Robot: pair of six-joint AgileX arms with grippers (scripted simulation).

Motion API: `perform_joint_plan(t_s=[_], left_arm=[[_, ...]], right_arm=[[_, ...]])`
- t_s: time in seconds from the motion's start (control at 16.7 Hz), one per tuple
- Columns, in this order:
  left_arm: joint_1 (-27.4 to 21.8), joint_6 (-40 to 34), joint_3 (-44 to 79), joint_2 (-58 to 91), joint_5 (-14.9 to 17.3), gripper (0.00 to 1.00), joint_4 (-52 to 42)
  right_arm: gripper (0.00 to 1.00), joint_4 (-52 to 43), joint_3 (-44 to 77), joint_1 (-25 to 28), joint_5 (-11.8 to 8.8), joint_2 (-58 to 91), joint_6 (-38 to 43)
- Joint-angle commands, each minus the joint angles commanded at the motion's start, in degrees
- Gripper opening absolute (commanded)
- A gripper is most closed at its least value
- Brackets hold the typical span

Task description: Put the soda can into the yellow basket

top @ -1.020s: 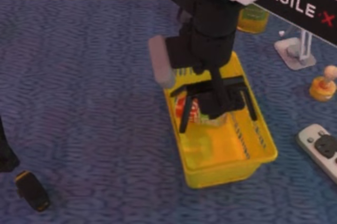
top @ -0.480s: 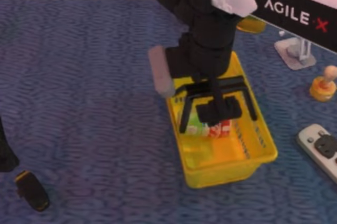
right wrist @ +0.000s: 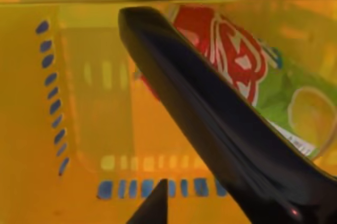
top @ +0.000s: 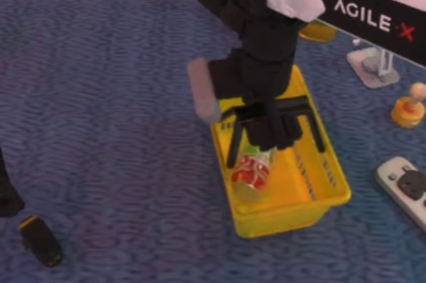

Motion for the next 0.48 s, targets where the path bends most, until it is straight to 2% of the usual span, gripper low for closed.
perform_joint_plan(t_s=[0.42, 0.48], left_arm=[[0.00, 0.00, 0.00, 0.00, 0.00, 1.00, 0.00], [0.00, 0.00, 0.00, 0.00, 0.00, 1.00, 0.00]], right_arm=[[0.02, 0.00, 0.00, 0.00, 0.00, 0.00, 0.00], [0.00, 0.00, 0.00, 0.00, 0.00, 0.00, 0.00]])
